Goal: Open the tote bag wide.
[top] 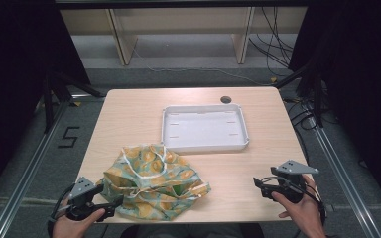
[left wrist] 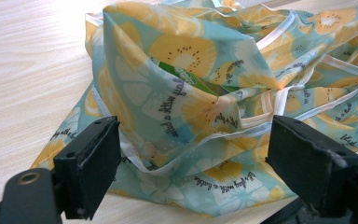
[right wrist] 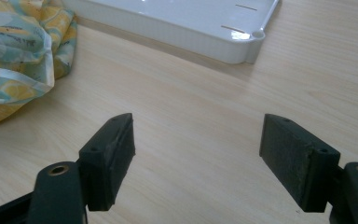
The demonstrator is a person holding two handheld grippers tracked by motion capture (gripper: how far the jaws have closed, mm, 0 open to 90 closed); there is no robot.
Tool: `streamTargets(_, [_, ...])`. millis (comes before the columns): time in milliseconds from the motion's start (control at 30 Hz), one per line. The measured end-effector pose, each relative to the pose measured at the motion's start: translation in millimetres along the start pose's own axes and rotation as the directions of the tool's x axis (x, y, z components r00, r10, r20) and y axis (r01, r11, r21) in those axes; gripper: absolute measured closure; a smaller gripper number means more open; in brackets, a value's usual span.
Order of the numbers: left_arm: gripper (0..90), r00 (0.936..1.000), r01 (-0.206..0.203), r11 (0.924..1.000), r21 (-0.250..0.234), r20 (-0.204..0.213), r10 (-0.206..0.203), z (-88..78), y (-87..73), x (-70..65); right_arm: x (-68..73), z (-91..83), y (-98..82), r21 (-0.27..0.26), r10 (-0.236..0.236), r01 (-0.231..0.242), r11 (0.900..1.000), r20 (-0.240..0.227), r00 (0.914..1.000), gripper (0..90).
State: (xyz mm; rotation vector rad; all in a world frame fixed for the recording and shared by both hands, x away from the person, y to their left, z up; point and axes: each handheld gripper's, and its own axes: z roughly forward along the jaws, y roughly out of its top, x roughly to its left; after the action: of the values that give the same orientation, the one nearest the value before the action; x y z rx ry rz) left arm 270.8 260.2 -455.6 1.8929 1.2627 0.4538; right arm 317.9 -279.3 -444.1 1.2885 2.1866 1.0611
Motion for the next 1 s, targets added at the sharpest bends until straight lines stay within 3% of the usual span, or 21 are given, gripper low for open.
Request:
streamTargets(33, [16.6,1.0,0.001,1.0,-0.006,0.004,-0.001,0.3,0.0,0.3,0.0,-0.4,-0.1,-0.007,-0.009,0.01,1.0,0.021,0.9997,26.6])
streamTargets(133, [16.6,1.0,0.004,0.9999,-0.01,-0.004,-0.004,-0.5,0.0,0.8,0.3,-0.5,-0.1,-0.004,-0.004,0.004,1.0,0.023,0.9997,24.7])
streamTargets(167, [16.6,1.0,0.0,0.9999,-0.011,-0.008,0.0,-1.1,0.5,0.8,-1.3,-0.5,0.0,-0.008,-0.028,0.028,1.0,0.033,0.9991,23.8])
streamTargets(267, [16.6,0.9998,0.01,0.9998,-0.015,-0.016,-0.01,-2.1,0.8,1.2,-1.2,0.6,-0.4,-0.004,-0.034,0.034,0.999,0.026,0.9991,21.5])
streamTargets(333, [16.6,0.9998,0.005,0.9998,-0.019,-0.021,-0.005,-2.4,1.2,1.0,-1.1,1.6,-1.1,-0.001,-0.051,0.051,0.999,0.008,0.9987,19.8])
streamTargets(400, [16.6,0.9997,-0.004,0.9999,-0.016,-0.024,0.004,-3.2,1.4,1.4,3.0,1.0,-1.2,0.011,-0.006,0.006,1.0,-0.018,0.9998,17.7])
streamTargets(500, [16.6,0.9995,-0.007,0.9997,-0.022,-0.03,0.006,-4.2,2.5,1.0,5.1,4.9,-0.6,0.001,-0.045,0.045,0.999,-0.069,0.9966,17.6])
streamTargets(533, [16.6,0.9995,-0.008,0.9998,-0.02,-0.03,0.007,-4.3,2.8,1.3,7.1,5.3,-0.4,0.009,-0.062,0.063,0.998,-0.065,0.9959,17.5])
streamTargets(567, [16.6,0.9994,-0.005,0.9999,-0.011,-0.035,0.005,-4.7,3.2,1.1,10.6,6.1,-0.5,0.011,-0.046,0.047,0.999,-0.078,0.9959,17.5])
streamTargets(633, [16.6,0.9993,0.007,0.9999,-0.014,-0.037,-0.008,-4.6,3.8,1.1,14.0,9.4,1.1,0.005,-0.084,0.085,0.996,-0.1,0.9915,17.5])
streamTargets(667, [16.6,0.9993,0.01,0.9996,-0.027,-0.036,-0.011,-3.8,3.6,2.0,19.3,9.8,1.6,0.019,-0.059,0.062,0.998,-0.116,0.9914,17.4])
streamTargets(700, [16.6,0.9989,-0.001,0.9999,-0.011,-0.047,0.001,-5.2,4.4,2.6,19.2,11.5,3.0,0.012,-0.107,0.11,0.994,-0.131,0.9856,17.5])
streamTargets(733, [16.5,0.999,0.013,0.9997,-0.02,-0.043,-0.013,-4.5,3.9,2.8,22.2,13.0,3.6,0.004,-0.105,0.107,0.994,-0.137,0.985,17.5])
streamTargets(767, [16.5,0.9988,0.016,0.9998,-0.014,-0.045,-0.016,-4.5,4.0,2.8,25.1,14.9,6.1,0.003,-0.131,0.133,0.991,-0.154,0.9794,17.5])
streamTargets(833, [16.5,0.9993,0.006,0.9999,-0.016,-0.036,-0.006,-3.7,3.8,3.1,34.7,19.3,9.2,0.001,-0.133,0.136,0.991,-0.189,0.9729,17.5])
streamTargets(900, [16.5,0.9991,0.005,0.9999,-0.009,-0.042,-0.005,-4.0,3.8,2.5,41.2,25.6,14.2,-0.019,-0.197,0.198,0.98,-0.214,0.9567,17.6])
streamTargets(1000, [16.5,0.9994,0.019,0.9997,-0.013,-0.031,-0.019,-3.3,3.2,1.5,55.1,35.1,19.8,-0.018,-0.236,0.239,0.971,-0.246,0.9402,18.2])
